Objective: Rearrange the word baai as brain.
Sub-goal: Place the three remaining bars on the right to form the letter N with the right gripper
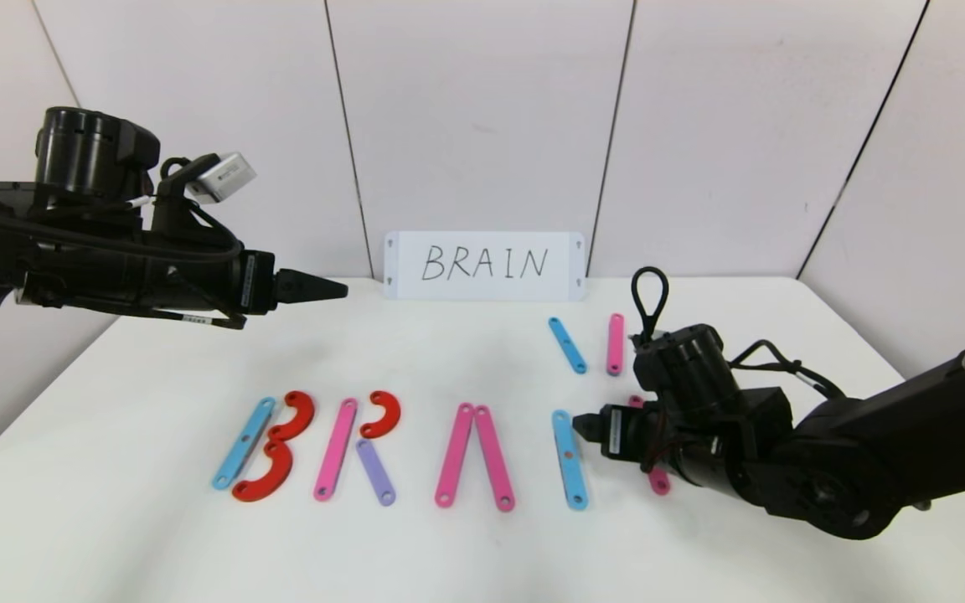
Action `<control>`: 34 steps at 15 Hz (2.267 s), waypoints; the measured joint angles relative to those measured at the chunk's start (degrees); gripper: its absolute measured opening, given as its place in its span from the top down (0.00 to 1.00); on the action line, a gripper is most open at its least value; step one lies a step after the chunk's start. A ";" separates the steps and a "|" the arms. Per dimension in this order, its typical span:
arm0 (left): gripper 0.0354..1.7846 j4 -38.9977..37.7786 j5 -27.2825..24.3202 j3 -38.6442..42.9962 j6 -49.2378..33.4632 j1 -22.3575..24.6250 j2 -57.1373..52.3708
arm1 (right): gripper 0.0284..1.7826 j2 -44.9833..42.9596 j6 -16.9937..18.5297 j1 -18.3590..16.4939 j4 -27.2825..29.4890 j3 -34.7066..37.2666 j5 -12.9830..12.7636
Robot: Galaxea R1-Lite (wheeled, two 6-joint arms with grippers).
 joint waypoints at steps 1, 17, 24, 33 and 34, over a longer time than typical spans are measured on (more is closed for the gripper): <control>0.03 0.00 0.00 0.00 0.00 0.00 0.00 | 0.03 -0.05 -0.17 0.02 0.00 -0.15 -0.11; 0.03 -0.06 -0.10 0.00 0.00 0.00 0.07 | 0.03 11.01 -25.28 -6.21 6.86 -31.70 6.49; 0.03 -0.09 0.00 -0.09 0.00 0.00 0.71 | 0.03 21.39 -27.93 -8.58 6.56 -39.53 9.85; 0.03 -0.06 -0.10 -0.09 -0.02 0.00 0.74 | 0.30 23.75 -28.34 -8.57 6.36 -39.20 8.96; 0.03 -0.06 -0.07 -0.09 0.00 0.00 0.74 | 0.40 23.77 -28.32 -8.58 6.30 -39.06 8.96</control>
